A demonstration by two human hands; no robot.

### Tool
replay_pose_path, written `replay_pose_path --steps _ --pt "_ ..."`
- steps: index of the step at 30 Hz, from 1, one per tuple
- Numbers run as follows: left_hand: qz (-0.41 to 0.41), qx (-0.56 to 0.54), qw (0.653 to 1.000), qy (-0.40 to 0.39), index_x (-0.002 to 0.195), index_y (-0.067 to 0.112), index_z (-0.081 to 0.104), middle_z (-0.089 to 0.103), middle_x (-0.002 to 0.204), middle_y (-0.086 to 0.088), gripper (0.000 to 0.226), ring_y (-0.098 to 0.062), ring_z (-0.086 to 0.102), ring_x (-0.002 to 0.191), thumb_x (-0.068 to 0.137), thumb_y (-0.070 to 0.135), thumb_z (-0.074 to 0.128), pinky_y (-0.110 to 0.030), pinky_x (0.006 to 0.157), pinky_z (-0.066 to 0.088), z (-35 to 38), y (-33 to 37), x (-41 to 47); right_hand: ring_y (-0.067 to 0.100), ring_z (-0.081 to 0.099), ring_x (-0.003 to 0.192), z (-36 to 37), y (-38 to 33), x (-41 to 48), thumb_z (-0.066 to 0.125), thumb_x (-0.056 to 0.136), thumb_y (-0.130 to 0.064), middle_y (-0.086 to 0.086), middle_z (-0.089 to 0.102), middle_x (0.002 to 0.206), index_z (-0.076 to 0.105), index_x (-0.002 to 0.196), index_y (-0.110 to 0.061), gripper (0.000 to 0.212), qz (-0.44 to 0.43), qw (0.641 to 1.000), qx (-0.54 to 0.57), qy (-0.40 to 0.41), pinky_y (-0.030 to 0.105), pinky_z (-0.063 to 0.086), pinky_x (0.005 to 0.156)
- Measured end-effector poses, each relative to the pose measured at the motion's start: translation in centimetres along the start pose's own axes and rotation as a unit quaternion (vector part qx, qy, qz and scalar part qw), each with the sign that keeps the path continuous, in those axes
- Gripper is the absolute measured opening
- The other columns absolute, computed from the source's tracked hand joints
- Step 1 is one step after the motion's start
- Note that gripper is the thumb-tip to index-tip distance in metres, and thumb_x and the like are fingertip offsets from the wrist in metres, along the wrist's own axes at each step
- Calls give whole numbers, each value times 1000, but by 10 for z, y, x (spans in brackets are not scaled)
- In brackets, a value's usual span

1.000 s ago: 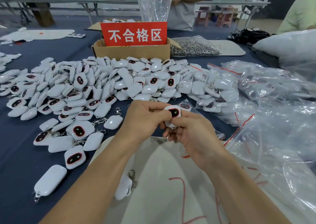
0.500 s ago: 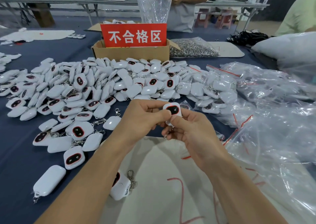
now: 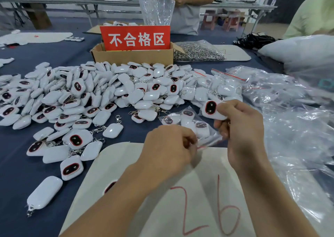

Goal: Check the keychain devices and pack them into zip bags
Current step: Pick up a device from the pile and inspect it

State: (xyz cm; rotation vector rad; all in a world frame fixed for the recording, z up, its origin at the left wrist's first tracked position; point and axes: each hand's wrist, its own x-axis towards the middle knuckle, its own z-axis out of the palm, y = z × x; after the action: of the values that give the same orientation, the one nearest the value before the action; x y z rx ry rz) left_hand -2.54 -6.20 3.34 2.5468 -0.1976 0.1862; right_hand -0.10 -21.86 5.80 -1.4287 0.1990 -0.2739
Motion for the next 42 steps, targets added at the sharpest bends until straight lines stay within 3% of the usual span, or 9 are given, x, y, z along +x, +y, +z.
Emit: replay_pose_path --steps 5,10,19,23,26,28,30,36,42 --pt "-84 -187 976 71 78 45 72 67 61 20 14 -1 60 59 79 31 70 -23 60 49 1 -7 7 15 39 46 0 -6 -5 68 67 -16 8 50 51 67 60 -9 10 -16 993 -14 -120 23 30 43" --pt "-109 -287 937 166 74 32 74 69 62 13 13 -1 59 55 85 25 75 -14 55 43 2 -9 12 7 34 42 8 5 -14 72 70 -27 -6 46 42 74 70 -19 8 -156 939 -288 -104 15 29 43" --pt "98 -338 928 123 101 35 76 77 84 17 16 -5 71 74 87 37 66 -26 72 59 0 7 -4 30 66 83 20 29 -22 68 80 -16 9 68 82 52 77 -18 16 -133 864 -474 -105 35 43 63" --pt "-27 -397 897 191 89 37 81 69 63 6 16 -9 57 54 87 38 65 -26 60 52 -13 -8 9 40 64 111 6 24 -12 54 83 -32 12 68 121 51 104 -15 27 -43 767 -626 -137 38 45 82" --pt "-116 -448 846 264 82 29 82 66 64 -2 21 -9 50 52 89 25 63 -20 55 44 -27 -26 20 35 62 100 0 11 -12 30 55 -66 2 69 112 56 100 -26 66 -18 756 -617 -217 36 42 79" --pt "-162 -452 830 284 77 25 81 68 70 -2 25 -10 47 55 90 17 61 -25 59 43 -33 -37 25 28 57 85 0 6 -13 48 63 -74 -5 68 100 56 91 -39 47 -23 743 -621 -251 34 40 77" --pt "-194 -451 822 291 75 24 80 68 70 3 26 -11 48 56 88 12 60 -27 61 42 -37 -46 28 23 53 75 1 5 -10 71 78 -60 -12 59 82 54 77 -49 19 -30 752 -604 -262 33 39 74" --pt "-221 -439 825 278 82 29 82 61 60 5 29 -11 49 57 83 12 59 -28 63 43 -39 -55 31 33 60 83 6 21 -6 72 83 -47 -1 67 89 64 97 -23 30 -70 764 -620 -164 36 50 75" --pt "-232 -395 846 273 81 36 81 66 61 8 30 -8 51 54 76 18 58 -31 67 43 -39 -62 33 34 53 75 9 16 -12 71 85 -41 -3 60 71 53 69 -24 30 -67 811 -576 -79 34 41 69"
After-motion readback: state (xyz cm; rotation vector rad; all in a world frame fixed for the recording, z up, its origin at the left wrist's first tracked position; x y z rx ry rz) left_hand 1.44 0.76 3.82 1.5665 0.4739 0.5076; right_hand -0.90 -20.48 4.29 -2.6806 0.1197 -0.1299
